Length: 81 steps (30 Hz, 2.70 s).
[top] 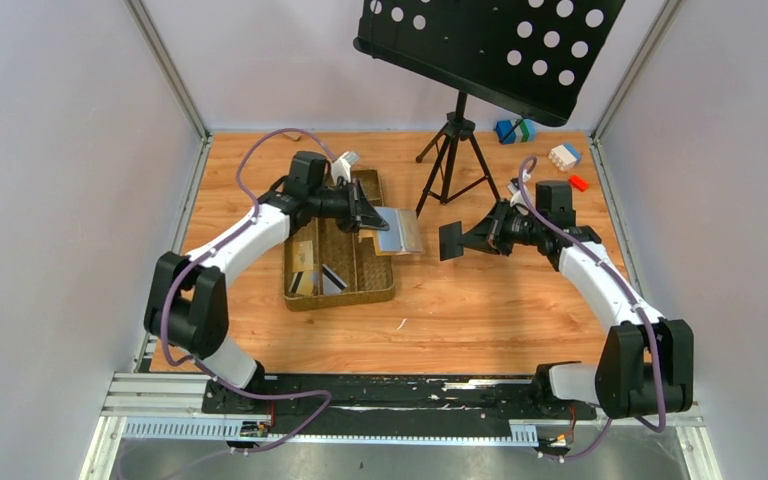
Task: Take the credit cards out of the card holder
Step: Remove the credit card from the card holder, then place the credit card in the storage box.
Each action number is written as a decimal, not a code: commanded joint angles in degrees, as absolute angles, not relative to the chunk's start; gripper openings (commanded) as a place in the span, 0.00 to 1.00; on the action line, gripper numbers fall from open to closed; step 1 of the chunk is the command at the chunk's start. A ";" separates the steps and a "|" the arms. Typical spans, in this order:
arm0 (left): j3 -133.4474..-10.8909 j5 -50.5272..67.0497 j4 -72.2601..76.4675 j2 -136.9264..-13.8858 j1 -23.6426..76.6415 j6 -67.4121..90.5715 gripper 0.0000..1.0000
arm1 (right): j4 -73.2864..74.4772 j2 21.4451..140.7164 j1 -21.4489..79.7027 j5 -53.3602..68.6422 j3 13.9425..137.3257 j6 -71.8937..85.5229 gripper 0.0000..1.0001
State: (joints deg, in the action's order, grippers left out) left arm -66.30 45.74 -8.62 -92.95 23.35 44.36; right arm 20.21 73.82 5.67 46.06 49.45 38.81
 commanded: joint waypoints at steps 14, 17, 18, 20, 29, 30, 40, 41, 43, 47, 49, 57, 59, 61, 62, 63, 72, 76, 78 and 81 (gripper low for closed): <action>-64.26 22.60 -27.29 -72.17 12.74 35.16 0.00 | 26.97 84.39 28.94 24.52 68.11 32.65 0.00; -64.39 19.56 -27.17 -70.59 12.74 37.95 0.00 | 26.42 88.55 31.63 22.34 71.38 33.59 0.00; -64.49 18.98 -27.17 -69.86 12.74 38.77 0.00 | 26.85 90.05 32.36 21.95 72.88 33.51 0.00; -64.74 17.87 -27.59 -68.70 12.74 39.67 0.00 | 28.14 93.06 33.59 21.09 76.29 32.92 0.00; -65.98 6.60 -34.31 -63.98 12.74 38.80 0.00 | 33.88 105.03 34.90 16.17 89.97 30.60 0.00; -65.50 6.13 -34.36 -63.54 12.74 38.89 0.00 | 34.36 106.06 34.93 15.88 91.06 30.51 0.00; -62.96 7.50 -32.83 -62.41 12.68 39.20 0.00 | 35.17 114.00 35.51 14.77 99.10 31.30 0.00; -63.09 7.55 -32.91 -62.59 12.74 39.18 0.00 | 35.51 114.99 35.51 14.44 100.68 31.03 0.00; -62.92 8.04 -32.62 -62.79 12.74 39.16 0.00 | 36.71 117.14 35.56 13.66 103.74 30.26 0.00; -62.46 8.75 -32.14 -63.23 12.74 39.09 0.00 | 36.97 119.25 35.75 14.47 104.95 31.62 0.00; -62.72 8.40 -32.42 -63.46 12.74 38.63 0.00 | 36.12 119.28 36.22 14.66 103.93 32.23 0.00; -62.25 9.16 -32.79 -64.32 12.74 37.80 0.00 | 35.33 121.20 38.05 12.27 102.78 33.93 0.00; -61.97 9.54 -32.87 -64.62 12.74 37.79 0.00 | 36.07 121.69 38.68 10.45 103.02 34.11 0.04; -61.91 10.28 -32.70 -65.13 12.74 37.63 0.00 | 37.56 122.85 38.66 9.86 103.89 34.19 0.07; -62.02 10.59 -32.60 -65.46 12.74 37.55 0.00 | 38.60 123.21 38.65 9.49 104.56 34.11 0.09; -62.23 10.87 -32.46 -65.88 12.74 37.46 0.00 | 39.53 123.56 38.67 9.03 105.16 33.97 0.11; -62.74 17.98 -28.56 -69.43 12.74 35.08 0.00 | 46.28 121.01 38.60 4.09 109.60 28.74 0.32; -63.06 22.34 -26.66 -70.50 12.74 33.86 0.00 | 43.47 113.55 38.58 7.82 105.19 23.49 0.40; -63.35 24.01 -25.50 -71.04 12.74 33.81 0.00 | 40.66 109.28 38.38 9.71 100.65 22.22 0.45; -62.51 30.22 -21.82 -71.65 12.74 34.05 0.00 | 39.43 102.08 37.15 10.00 95.38 22.03 0.45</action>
